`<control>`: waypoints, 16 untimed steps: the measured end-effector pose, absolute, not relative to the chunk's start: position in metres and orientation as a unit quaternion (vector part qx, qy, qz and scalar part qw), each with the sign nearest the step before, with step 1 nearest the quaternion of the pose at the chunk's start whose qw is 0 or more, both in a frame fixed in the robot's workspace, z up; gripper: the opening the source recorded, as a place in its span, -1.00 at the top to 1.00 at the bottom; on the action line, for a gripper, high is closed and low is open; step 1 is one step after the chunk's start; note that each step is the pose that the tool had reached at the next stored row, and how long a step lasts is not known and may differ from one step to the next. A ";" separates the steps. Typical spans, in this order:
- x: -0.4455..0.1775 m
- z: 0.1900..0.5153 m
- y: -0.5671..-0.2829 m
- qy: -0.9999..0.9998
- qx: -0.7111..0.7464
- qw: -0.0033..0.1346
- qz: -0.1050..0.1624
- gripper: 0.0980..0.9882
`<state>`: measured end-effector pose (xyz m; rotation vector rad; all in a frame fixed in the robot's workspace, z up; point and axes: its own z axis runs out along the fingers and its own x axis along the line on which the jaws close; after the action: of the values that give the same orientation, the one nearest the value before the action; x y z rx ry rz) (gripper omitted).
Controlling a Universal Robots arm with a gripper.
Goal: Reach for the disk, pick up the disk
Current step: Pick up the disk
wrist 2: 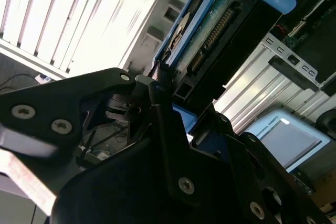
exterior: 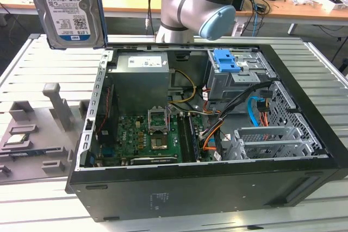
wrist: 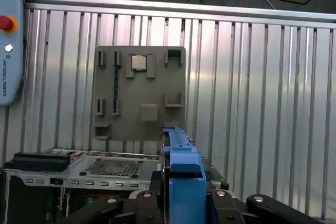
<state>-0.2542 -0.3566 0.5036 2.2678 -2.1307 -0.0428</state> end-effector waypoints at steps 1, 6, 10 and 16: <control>-0.251 0.504 -0.357 -0.685 0.729 0.015 -0.014 0.39; -0.234 0.504 -0.356 -0.685 0.729 0.015 -0.014 0.39; -0.222 0.504 -0.356 -0.685 0.729 0.015 -0.014 0.39; -0.200 0.504 -0.355 -0.685 0.729 0.015 -0.014 0.39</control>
<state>-0.2003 -0.3553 0.5036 2.2677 -2.1308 -0.0427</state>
